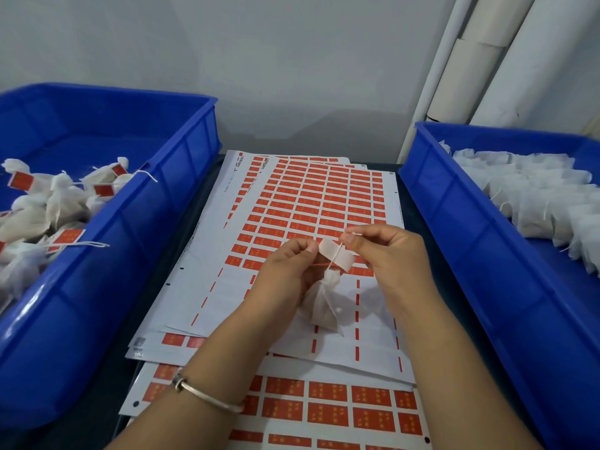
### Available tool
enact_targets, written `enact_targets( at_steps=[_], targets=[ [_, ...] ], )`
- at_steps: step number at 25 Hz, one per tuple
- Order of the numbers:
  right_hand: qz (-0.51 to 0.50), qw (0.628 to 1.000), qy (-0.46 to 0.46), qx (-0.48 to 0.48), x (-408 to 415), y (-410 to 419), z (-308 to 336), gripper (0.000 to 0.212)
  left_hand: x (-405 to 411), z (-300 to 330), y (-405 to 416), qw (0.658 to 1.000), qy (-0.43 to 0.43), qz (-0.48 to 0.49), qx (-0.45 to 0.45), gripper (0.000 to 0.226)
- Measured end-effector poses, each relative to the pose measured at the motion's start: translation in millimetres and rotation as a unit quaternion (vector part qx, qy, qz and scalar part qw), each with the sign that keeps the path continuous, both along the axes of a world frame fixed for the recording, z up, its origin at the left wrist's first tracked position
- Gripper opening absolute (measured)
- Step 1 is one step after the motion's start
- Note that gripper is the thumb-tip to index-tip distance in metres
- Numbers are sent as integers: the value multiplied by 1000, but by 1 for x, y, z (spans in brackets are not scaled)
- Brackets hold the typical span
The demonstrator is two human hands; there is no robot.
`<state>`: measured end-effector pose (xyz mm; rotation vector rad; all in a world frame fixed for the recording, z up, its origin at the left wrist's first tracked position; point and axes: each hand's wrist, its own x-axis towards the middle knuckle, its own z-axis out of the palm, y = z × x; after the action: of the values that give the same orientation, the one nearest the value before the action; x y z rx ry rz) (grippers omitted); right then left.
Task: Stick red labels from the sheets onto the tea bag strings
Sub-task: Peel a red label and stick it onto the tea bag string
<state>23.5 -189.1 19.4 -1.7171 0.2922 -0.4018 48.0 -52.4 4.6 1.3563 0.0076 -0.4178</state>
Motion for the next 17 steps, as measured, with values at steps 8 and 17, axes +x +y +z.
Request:
enact_targets(
  at_steps=[8, 17],
  targets=[
    [-9, 1000, 2, 18, -1, -1, 2, 11, -2, 4, 4, 999, 2, -18, -41, 16],
    [5, 1000, 2, 21, -1, -1, 2, 12, -6, 10, 6, 999, -29, -28, -28, 24]
  ],
)
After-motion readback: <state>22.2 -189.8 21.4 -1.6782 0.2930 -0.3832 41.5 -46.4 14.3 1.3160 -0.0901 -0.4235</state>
